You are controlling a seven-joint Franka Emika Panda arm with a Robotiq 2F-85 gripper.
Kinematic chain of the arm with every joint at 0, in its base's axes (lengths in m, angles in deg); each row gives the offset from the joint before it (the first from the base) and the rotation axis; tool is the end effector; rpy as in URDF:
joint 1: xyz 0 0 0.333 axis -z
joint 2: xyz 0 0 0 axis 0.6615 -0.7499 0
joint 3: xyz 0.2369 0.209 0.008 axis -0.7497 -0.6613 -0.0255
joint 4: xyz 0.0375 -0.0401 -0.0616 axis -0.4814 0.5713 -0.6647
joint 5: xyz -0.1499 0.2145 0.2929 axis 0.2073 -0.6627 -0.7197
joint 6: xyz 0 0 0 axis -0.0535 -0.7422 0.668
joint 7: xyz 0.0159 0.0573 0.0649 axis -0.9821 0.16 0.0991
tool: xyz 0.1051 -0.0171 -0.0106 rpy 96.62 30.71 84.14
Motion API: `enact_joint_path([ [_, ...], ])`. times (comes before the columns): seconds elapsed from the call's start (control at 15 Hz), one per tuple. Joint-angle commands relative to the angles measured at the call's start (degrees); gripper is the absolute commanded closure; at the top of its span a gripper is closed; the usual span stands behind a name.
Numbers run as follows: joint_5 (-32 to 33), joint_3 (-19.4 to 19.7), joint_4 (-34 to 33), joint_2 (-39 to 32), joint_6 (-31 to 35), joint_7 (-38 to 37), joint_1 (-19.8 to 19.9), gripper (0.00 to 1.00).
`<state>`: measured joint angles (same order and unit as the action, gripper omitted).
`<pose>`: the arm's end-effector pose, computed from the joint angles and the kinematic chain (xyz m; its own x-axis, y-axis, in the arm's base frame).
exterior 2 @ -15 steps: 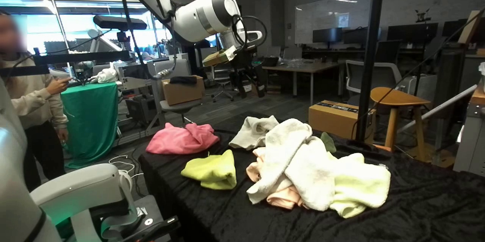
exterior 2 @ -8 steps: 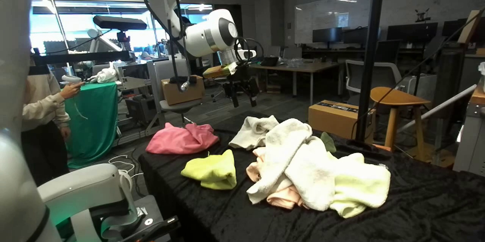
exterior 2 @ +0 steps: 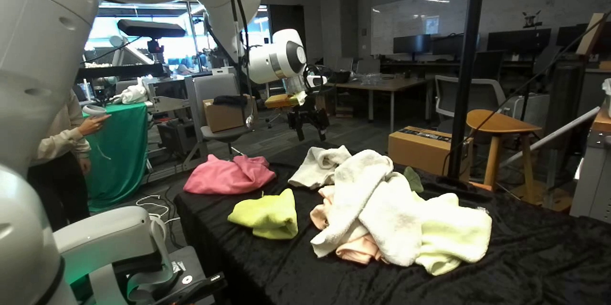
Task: Pick up the clothes and toy from the table and stack them on each other.
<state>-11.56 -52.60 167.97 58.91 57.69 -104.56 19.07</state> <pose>0.5830 0.3492 0.3129 0.9443 0.3169 0.0889 0.2967 -0.9365 0.1866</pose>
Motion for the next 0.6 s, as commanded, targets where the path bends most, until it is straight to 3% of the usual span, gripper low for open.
enact_joint_path([
  [0.0,-1.8,2.4,-6.4,-5.2,-1.6,2.2,-1.5,0.0],
  [0.53,-1.5,6.2,-11.2,-11.1,-4.1,2.0,-1.7,0.0],
])
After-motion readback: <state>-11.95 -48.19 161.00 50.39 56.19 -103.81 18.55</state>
